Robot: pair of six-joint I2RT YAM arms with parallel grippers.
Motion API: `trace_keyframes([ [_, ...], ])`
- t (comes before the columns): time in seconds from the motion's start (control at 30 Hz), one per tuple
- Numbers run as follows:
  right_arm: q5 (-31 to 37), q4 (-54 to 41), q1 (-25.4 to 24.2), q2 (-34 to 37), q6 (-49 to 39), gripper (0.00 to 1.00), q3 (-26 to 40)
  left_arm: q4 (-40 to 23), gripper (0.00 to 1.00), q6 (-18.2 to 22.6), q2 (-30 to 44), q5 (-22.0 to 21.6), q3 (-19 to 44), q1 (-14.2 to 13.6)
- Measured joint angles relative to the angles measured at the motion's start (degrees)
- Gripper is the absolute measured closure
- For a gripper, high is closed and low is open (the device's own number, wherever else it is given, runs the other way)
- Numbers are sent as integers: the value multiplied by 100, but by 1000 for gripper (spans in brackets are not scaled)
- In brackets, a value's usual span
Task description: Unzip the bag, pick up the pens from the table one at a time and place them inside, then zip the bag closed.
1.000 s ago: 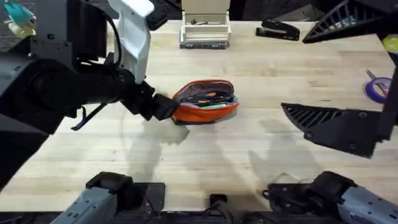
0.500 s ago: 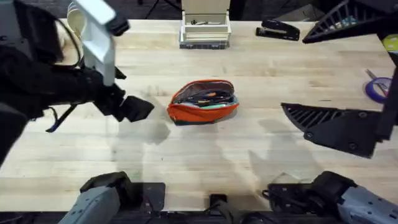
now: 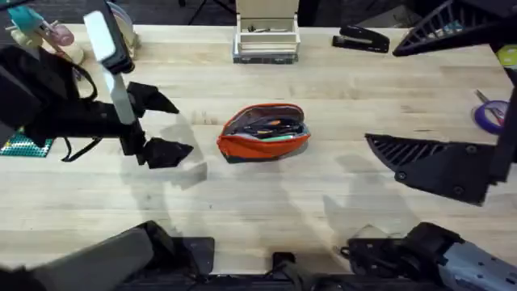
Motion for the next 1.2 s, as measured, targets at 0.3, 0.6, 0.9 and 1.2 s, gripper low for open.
trace_keyframes([
  [0.3, -212, -42, -2, 9, 5, 5, -17, -499, 8, 1686, 827, 181, -4, 101],
  [0.6, -516, -78, -7, 82, 63, 4, -31, -502, 8, 2195, 1225, 225, -7, 122],
  [0.9, -1182, 216, 52, 697, 1585, 4, 15, -499, 8, 2277, 1233, 277, -7, 122],
  [1.2, -1484, 519, 71, 1501, 3149, 3, 20, -497, 8, 2279, 1233, 290, -7, 122],
])
